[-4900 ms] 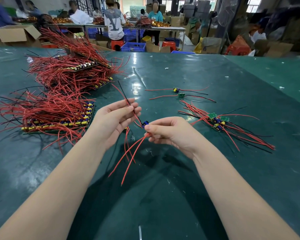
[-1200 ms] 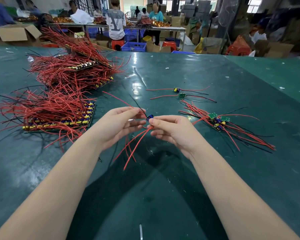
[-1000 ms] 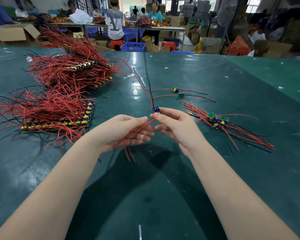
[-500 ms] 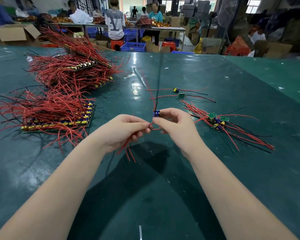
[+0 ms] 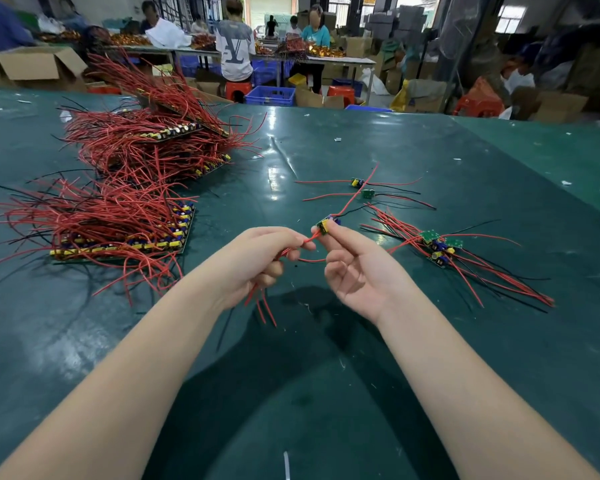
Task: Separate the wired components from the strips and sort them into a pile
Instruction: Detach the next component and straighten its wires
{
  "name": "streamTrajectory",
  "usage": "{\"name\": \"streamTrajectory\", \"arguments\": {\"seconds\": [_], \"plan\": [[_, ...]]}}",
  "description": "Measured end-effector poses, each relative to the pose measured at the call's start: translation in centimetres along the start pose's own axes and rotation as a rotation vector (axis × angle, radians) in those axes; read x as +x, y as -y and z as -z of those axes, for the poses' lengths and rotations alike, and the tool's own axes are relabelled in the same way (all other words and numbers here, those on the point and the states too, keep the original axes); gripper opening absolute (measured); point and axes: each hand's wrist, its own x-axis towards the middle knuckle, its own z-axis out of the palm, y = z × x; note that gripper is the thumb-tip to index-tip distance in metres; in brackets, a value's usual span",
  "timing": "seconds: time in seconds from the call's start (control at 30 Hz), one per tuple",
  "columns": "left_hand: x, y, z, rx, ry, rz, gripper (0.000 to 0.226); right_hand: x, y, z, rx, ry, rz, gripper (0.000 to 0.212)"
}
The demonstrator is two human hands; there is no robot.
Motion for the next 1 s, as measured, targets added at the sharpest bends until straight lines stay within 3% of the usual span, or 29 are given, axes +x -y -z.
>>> {"name": "streamTrajectory", "arguments": {"seconds": [0.2, 0.37, 0.5, 0.7, 1.0], "plan": [[0.09, 0.89, -0.23, 0.199, -0.081, -0.173, 0.018, 0.0, -0.03, 0.2, -0.318, -0.058, 0.229, 0.005], [0.28, 1.0, -0.28, 0.073, -0.087, -0.131, 0.008, -0.19, -0.03, 0.01, -0.409, -0.083, 0.306, 0.008], [0.01, 0.61, -0.01, 0.115, -0.125, -0.245, 0.007, -0.35, 0.0, -0.09, -0.365, -0.06, 0.317, 0.005], [-0.41, 0.29, -0.21, 0.242, -0.199, -0.448, 0.007, -0.43, 0.25, -0.27, -0.121, 0.026, 0.128, 0.005], [-0.28, 0.14, -0.04, 0.187, -0.072, -0.268, 0.017, -0.12, 0.29, 0.08, -0.119, -0.037, 0.181, 0.004]]}}
